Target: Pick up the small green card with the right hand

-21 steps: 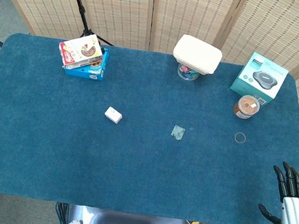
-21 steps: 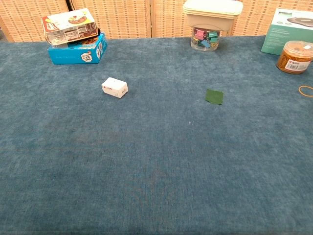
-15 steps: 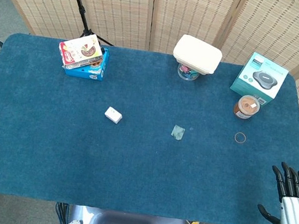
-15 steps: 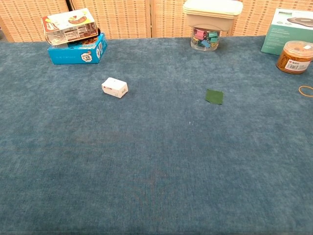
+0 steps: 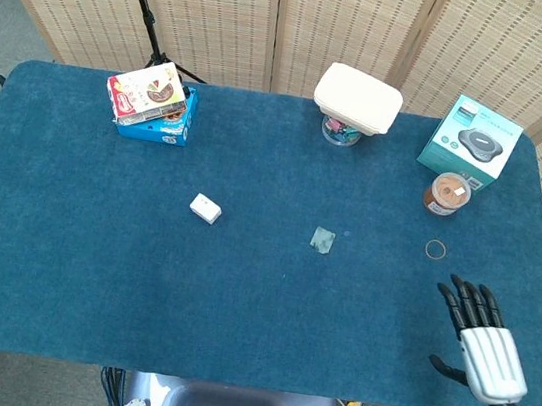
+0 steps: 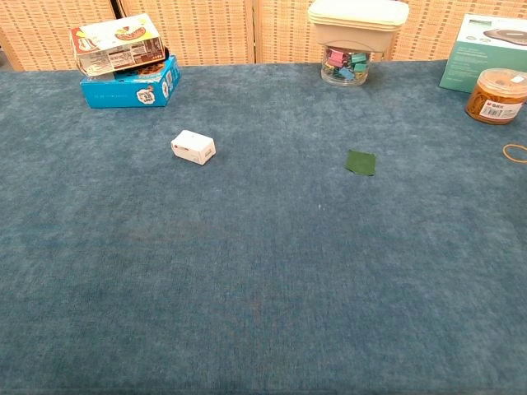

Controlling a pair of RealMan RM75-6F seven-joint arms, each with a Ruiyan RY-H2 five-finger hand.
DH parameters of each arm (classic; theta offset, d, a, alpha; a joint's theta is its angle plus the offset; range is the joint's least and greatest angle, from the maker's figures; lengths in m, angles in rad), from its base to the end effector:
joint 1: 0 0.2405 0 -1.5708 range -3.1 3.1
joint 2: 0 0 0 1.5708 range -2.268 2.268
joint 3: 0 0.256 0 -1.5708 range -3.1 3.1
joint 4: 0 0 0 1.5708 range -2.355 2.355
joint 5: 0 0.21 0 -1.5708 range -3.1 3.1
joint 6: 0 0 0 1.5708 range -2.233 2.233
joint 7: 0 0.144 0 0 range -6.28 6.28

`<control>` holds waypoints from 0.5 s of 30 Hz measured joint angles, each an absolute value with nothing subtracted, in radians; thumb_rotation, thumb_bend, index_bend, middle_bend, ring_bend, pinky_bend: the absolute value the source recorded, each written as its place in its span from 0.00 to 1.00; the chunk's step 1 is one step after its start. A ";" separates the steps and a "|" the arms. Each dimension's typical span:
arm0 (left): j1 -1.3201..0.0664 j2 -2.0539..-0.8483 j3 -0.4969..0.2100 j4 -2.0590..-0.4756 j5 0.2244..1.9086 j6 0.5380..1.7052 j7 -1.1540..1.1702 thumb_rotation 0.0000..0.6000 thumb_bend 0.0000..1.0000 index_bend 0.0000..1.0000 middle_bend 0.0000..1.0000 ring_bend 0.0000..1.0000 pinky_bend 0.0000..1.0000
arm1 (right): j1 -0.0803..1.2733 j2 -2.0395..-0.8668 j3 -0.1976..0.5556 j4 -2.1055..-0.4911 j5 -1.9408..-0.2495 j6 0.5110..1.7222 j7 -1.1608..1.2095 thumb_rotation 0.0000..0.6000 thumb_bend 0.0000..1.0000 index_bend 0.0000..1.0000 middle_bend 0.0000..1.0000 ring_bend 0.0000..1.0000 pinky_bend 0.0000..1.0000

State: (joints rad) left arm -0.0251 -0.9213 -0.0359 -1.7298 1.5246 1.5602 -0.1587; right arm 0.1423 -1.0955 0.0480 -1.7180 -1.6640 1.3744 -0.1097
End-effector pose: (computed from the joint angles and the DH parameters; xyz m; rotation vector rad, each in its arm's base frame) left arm -0.3023 0.1589 0.2161 -1.3139 -0.9375 -0.9781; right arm -0.2643 -0.1911 0.1343 1.6452 -0.8324 0.9456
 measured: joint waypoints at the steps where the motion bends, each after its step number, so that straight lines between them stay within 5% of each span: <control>1: -0.027 -0.922 -0.038 -1.734 1.517 1.555 -0.151 1.00 0.00 0.00 0.00 0.00 0.01 | 0.167 -1.098 0.054 -1.719 -1.660 1.339 -0.107 1.00 0.00 0.00 0.00 0.00 0.00; 15: -0.057 -0.930 -0.063 -1.765 1.440 1.494 -0.082 1.00 0.00 0.00 0.00 0.00 0.01 | 0.548 -1.322 0.214 -1.539 -1.477 0.944 -0.067 1.00 0.00 0.07 0.00 0.00 0.00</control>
